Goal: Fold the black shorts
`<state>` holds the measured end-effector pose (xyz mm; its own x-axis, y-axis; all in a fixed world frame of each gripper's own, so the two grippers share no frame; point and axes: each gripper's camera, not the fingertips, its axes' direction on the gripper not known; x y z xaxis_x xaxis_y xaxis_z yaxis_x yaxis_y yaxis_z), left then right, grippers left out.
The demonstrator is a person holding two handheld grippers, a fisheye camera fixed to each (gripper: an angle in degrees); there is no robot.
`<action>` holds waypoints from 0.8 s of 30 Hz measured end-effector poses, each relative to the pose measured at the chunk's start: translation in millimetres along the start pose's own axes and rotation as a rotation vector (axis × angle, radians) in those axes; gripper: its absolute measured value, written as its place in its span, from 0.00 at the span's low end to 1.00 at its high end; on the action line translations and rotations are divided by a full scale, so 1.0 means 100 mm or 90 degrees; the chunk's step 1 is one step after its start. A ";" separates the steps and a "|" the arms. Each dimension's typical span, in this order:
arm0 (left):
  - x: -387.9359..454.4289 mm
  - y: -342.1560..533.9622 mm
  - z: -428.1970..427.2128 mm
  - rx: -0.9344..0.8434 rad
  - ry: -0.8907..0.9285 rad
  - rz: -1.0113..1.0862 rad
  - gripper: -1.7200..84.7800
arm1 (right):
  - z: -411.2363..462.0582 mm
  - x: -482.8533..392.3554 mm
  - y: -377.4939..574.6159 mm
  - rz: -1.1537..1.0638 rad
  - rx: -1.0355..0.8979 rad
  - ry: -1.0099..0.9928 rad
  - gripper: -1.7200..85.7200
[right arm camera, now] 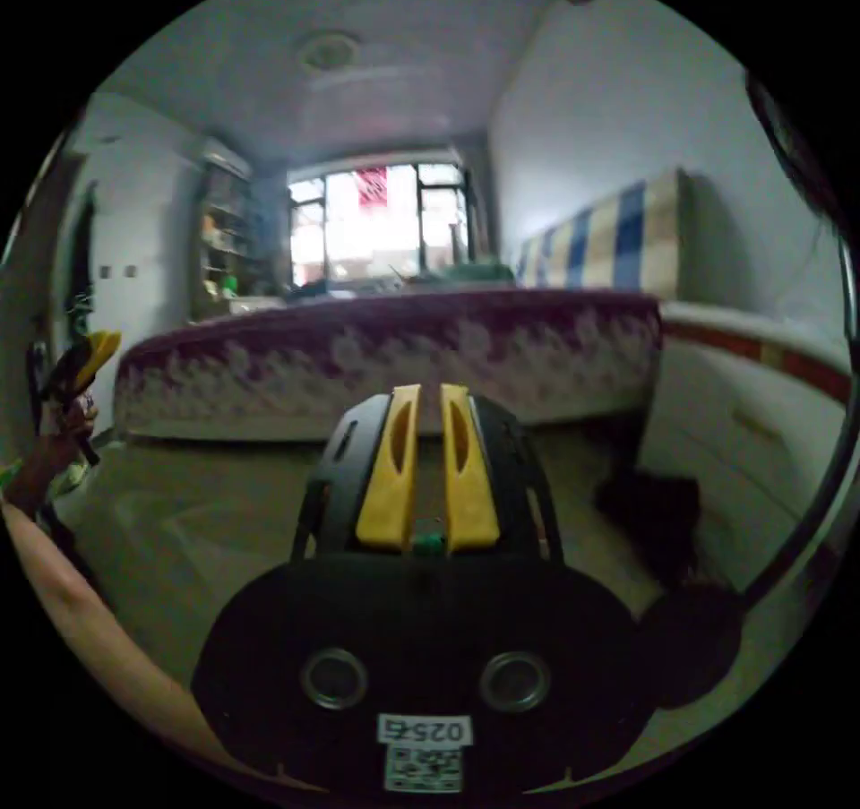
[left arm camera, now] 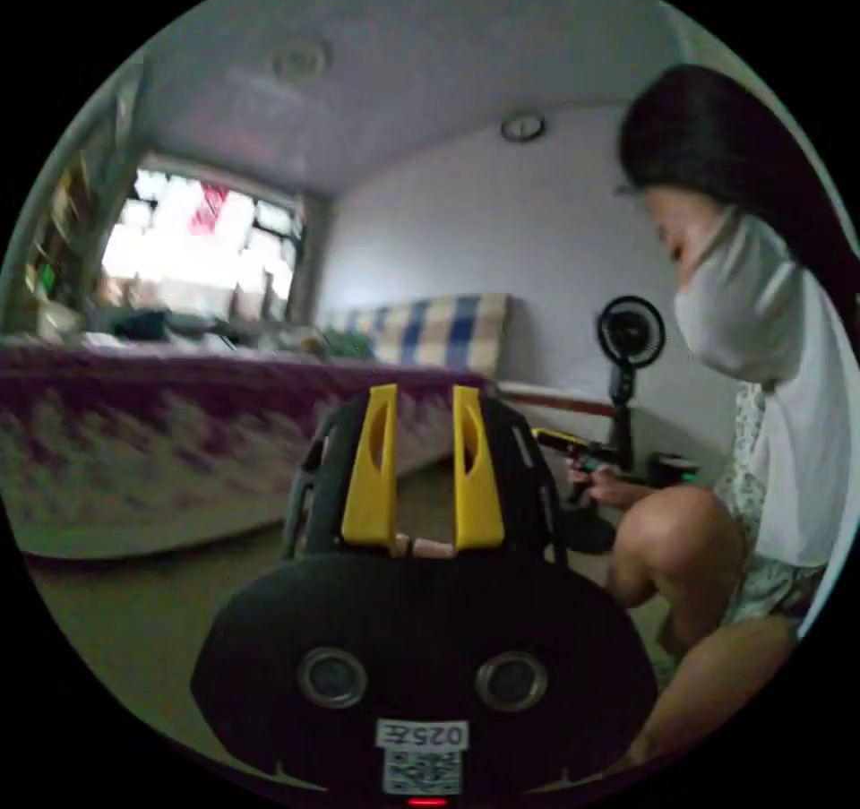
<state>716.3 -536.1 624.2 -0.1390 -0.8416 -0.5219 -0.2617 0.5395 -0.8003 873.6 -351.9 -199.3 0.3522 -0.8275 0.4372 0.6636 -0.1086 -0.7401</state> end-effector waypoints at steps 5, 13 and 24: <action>-0.16 0.73 2.98 -0.311 0.156 -0.028 0.14 | 0.90 1.77 0.26 0.086 -0.247 0.145 0.18; 0.32 1.90 6.74 -0.428 0.290 -0.232 0.17 | 1.78 4.08 -0.28 0.120 -0.342 0.351 0.18; 0.56 2.79 9.03 -0.716 0.297 -0.470 0.05 | 2.49 5.39 -0.88 0.292 -0.418 0.084 0.06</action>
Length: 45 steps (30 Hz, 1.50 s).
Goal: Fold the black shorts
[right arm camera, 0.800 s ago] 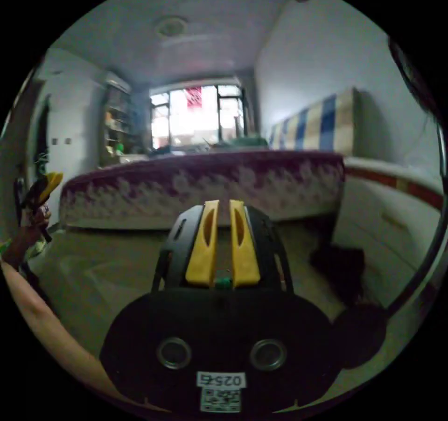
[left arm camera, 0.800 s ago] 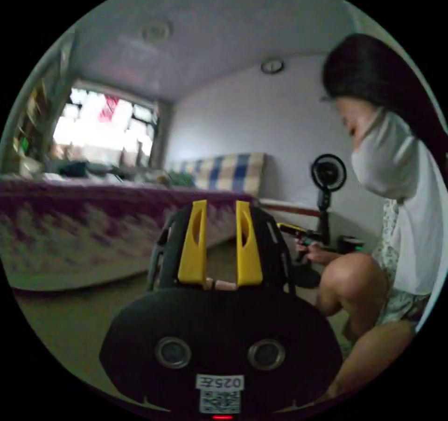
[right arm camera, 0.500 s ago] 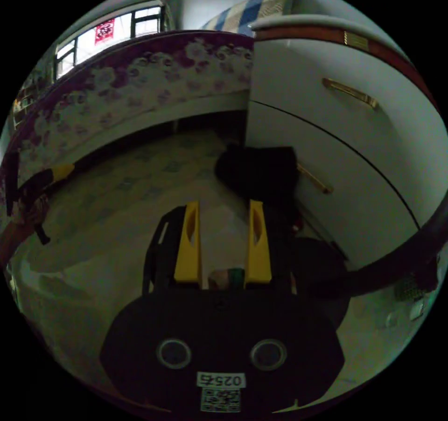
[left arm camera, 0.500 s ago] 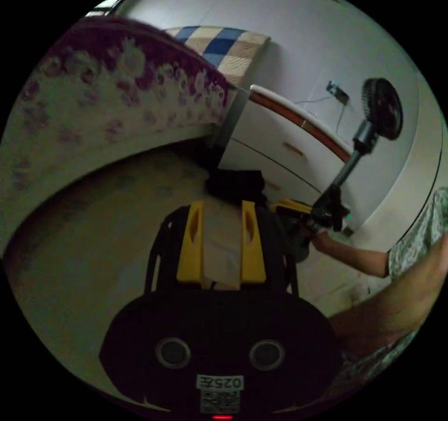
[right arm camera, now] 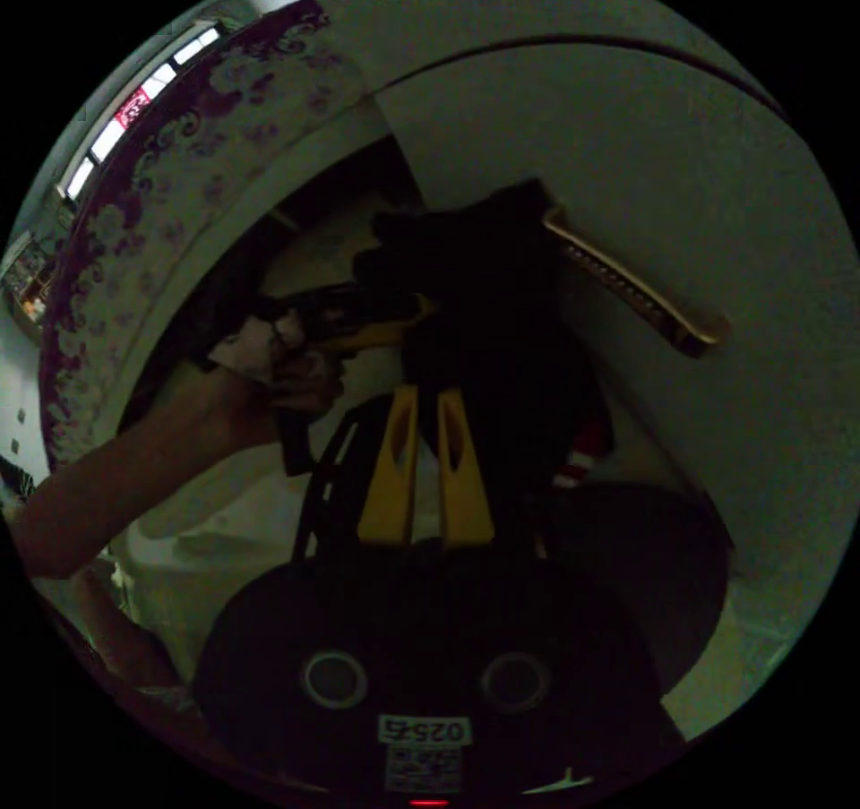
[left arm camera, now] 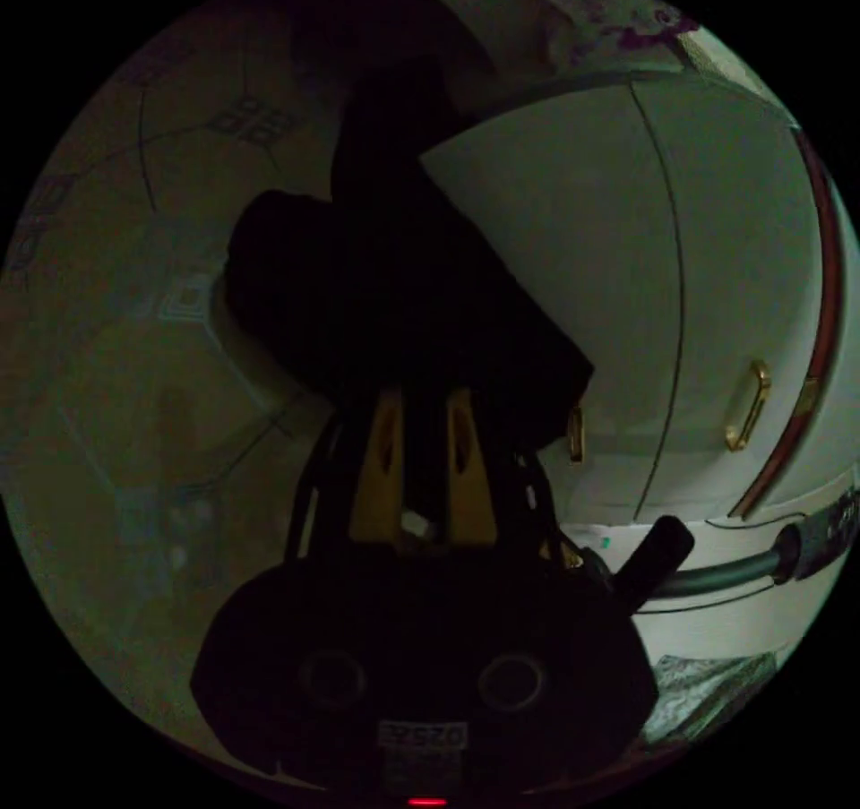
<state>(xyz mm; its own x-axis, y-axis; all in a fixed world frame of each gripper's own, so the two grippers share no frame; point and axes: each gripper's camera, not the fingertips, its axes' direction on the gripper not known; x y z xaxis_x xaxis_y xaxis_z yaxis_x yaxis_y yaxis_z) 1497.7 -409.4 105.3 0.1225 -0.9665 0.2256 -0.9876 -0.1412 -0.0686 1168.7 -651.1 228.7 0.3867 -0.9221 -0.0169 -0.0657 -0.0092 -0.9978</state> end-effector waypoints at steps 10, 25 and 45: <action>-0.24 1.07 -3.24 0.062 0.059 0.147 0.01 | -0.96 -1.74 -0.52 -0.396 0.107 -0.362 0.05; -1.02 5.56 -6.17 0.337 -0.347 0.075 0.05 | -0.45 -4.60 0.16 -0.490 -0.158 -0.400 0.09; -3.17 8.20 -5.69 0.482 0.096 -0.273 0.06 | -0.38 -7.58 3.20 -0.819 -0.272 -0.308 0.21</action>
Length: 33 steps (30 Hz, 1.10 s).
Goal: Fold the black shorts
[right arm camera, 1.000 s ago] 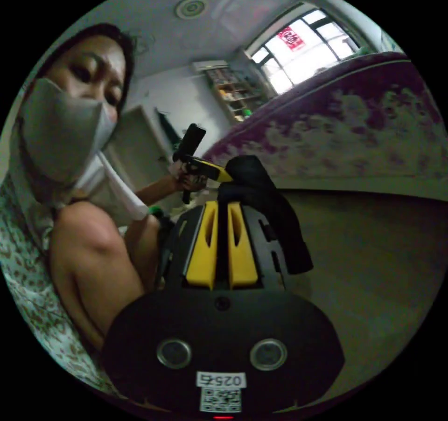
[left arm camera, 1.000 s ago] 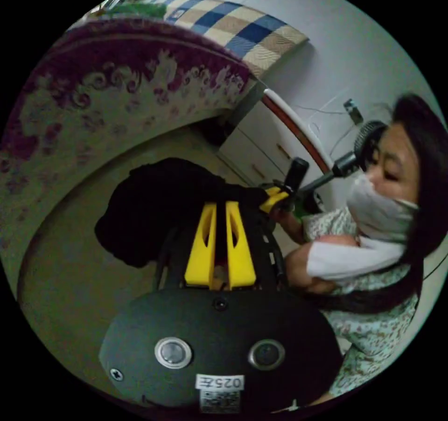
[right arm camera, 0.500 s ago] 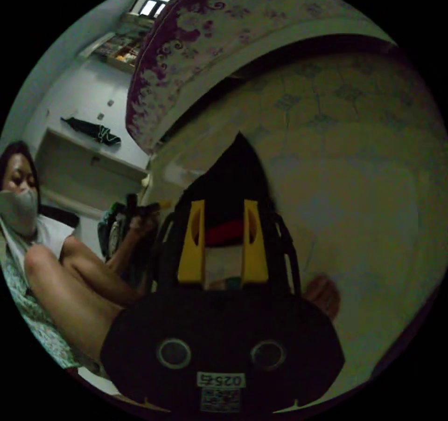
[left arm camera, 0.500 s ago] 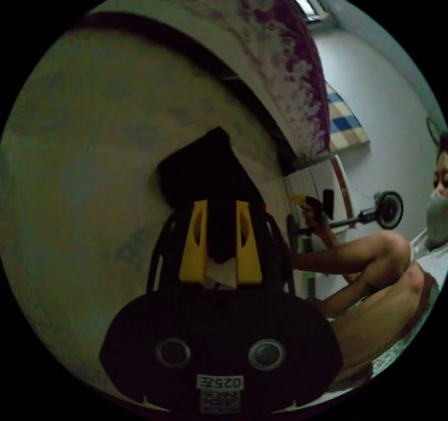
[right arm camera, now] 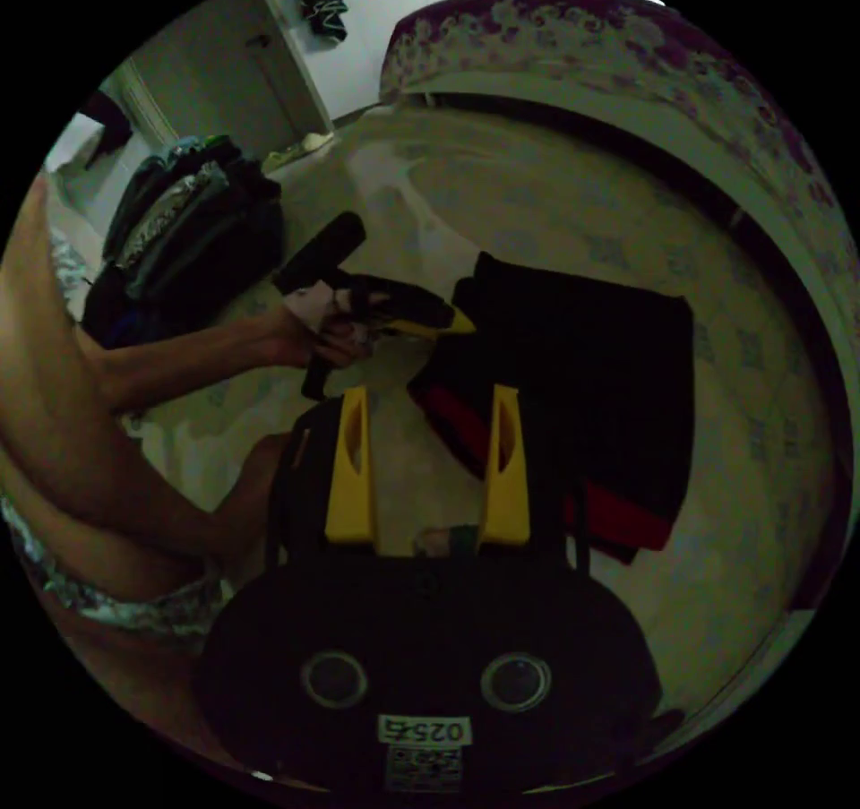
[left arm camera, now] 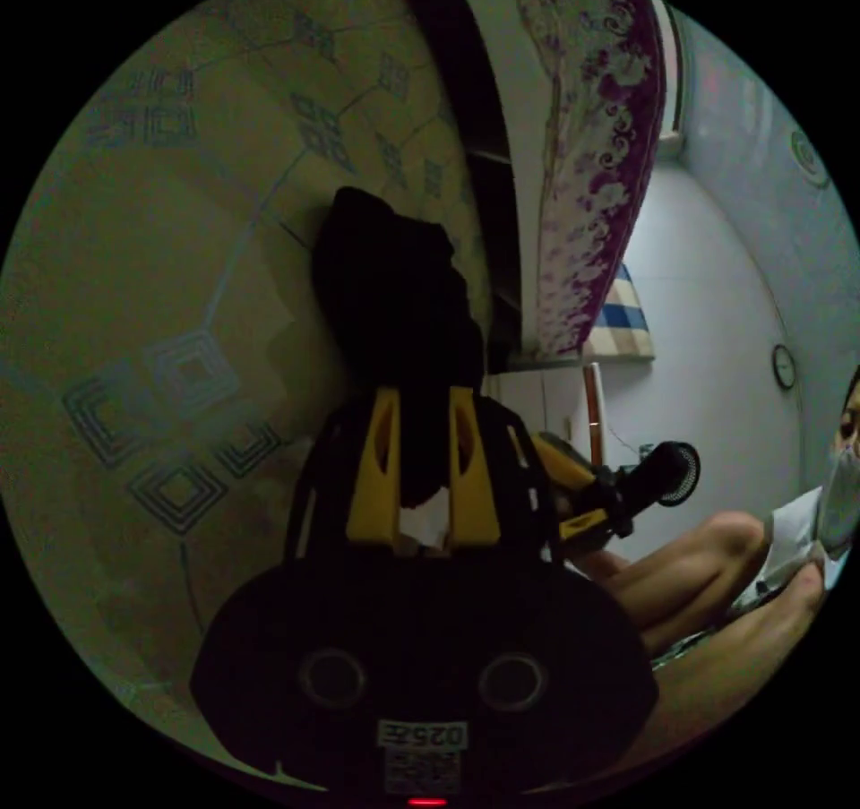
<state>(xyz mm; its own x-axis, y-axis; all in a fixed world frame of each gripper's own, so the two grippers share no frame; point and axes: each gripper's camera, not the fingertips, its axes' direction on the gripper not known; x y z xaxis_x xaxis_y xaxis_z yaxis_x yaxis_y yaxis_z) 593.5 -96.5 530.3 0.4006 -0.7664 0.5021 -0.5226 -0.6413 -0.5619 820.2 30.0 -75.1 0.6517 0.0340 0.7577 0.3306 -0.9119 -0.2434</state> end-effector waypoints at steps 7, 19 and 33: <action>1.06 0.38 -0.53 0.021 -0.197 0.156 0.00 | 0.19 -0.61 -0.57 0.011 0.081 0.257 0.16; 1.49 0.83 -0.89 0.038 -0.103 0.273 0.00 | -0.38 -0.60 -0.60 0.157 0.101 0.109 0.22; 1.65 1.97 -2.17 0.301 -0.166 0.413 0.12 | -2.01 0.59 -0.84 0.205 0.333 -0.167 0.03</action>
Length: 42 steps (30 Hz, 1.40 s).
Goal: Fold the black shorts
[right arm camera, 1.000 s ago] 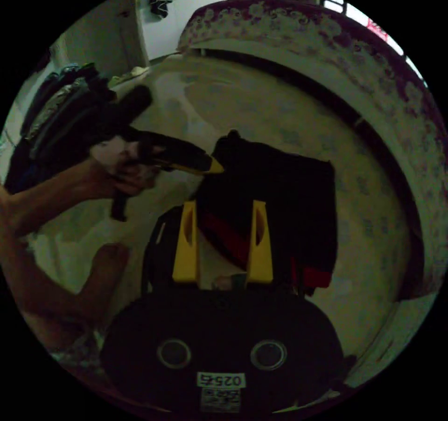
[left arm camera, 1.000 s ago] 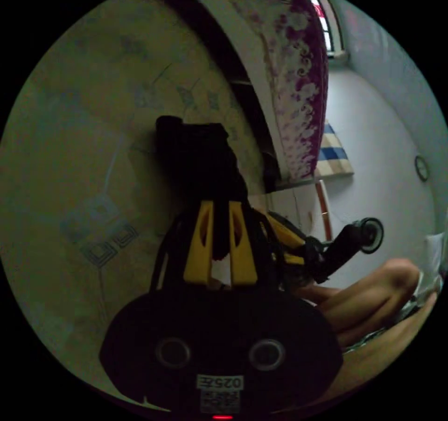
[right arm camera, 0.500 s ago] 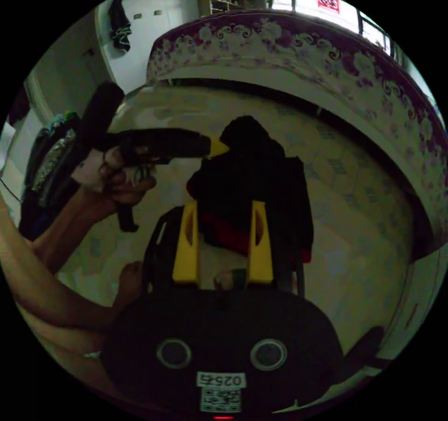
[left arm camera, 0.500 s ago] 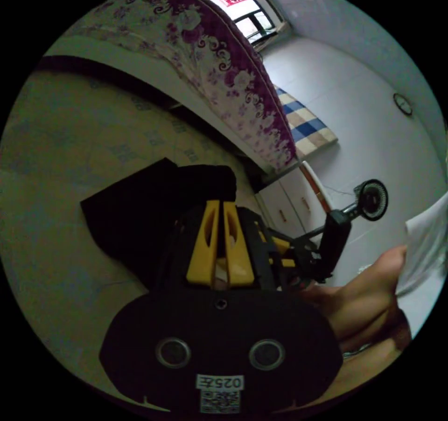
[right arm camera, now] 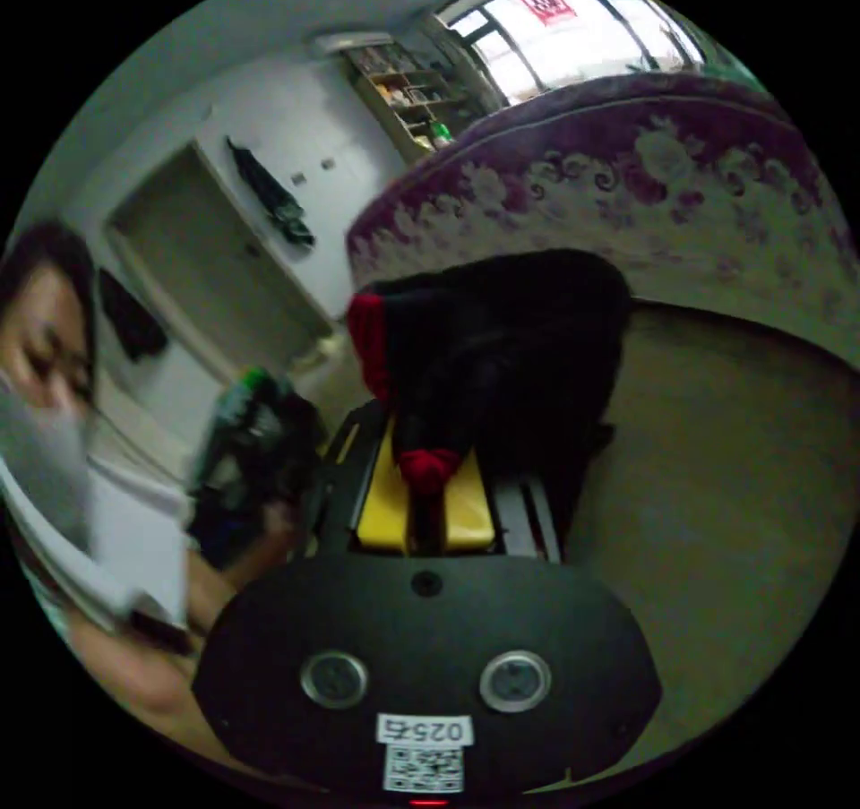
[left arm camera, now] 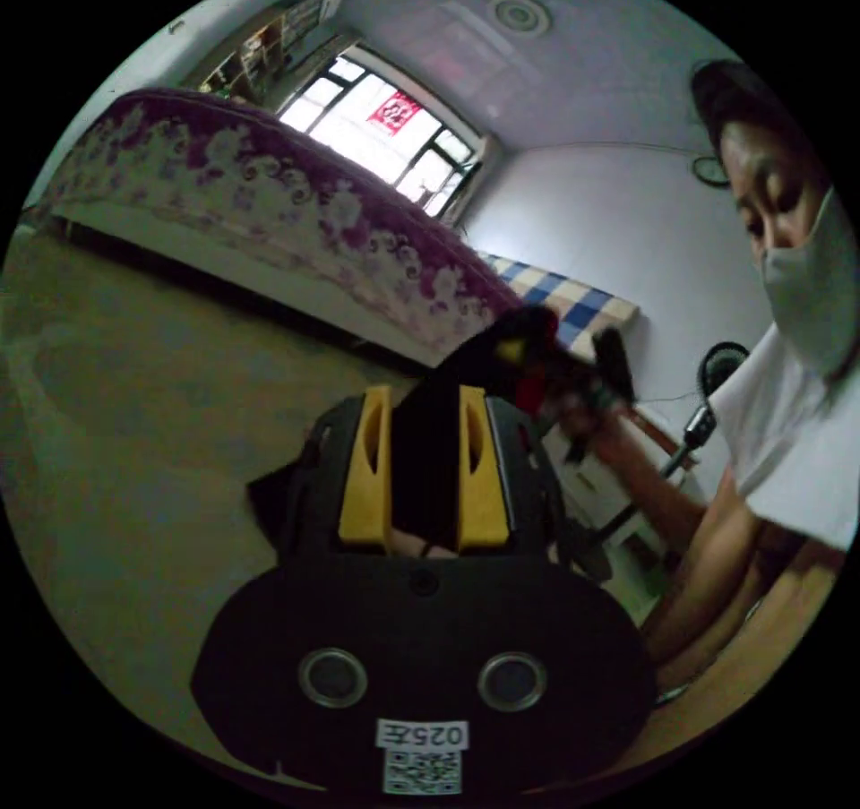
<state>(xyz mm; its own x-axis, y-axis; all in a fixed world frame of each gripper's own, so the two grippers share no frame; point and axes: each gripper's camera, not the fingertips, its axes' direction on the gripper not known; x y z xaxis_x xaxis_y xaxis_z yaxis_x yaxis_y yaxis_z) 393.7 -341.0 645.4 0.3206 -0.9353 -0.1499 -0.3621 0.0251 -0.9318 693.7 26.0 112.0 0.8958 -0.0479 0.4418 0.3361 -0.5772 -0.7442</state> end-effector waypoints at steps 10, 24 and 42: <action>-0.28 1.16 -1.29 0.048 -0.135 -0.225 0.18 | -0.44 -1.14 -1.74 0.022 -0.071 -0.545 0.03; -0.40 0.83 -2.51 0.351 -0.249 -0.249 0.18 | -2.98 -1.30 -2.43 0.004 0.034 -0.685 0.04; -1.07 0.05 1.13 -0.394 -0.054 -0.172 0.02 | -7.44 4.72 1.03 0.752 0.436 -0.079 0.04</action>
<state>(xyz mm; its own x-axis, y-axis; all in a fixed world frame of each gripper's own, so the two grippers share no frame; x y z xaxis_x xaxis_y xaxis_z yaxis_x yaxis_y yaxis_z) 456.6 -200.7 619.7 0.5283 -0.8489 0.0129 -0.6858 -0.4357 -0.5829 935.3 -663.0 616.8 0.7551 -0.1318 -0.6422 -0.5955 0.2721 -0.7559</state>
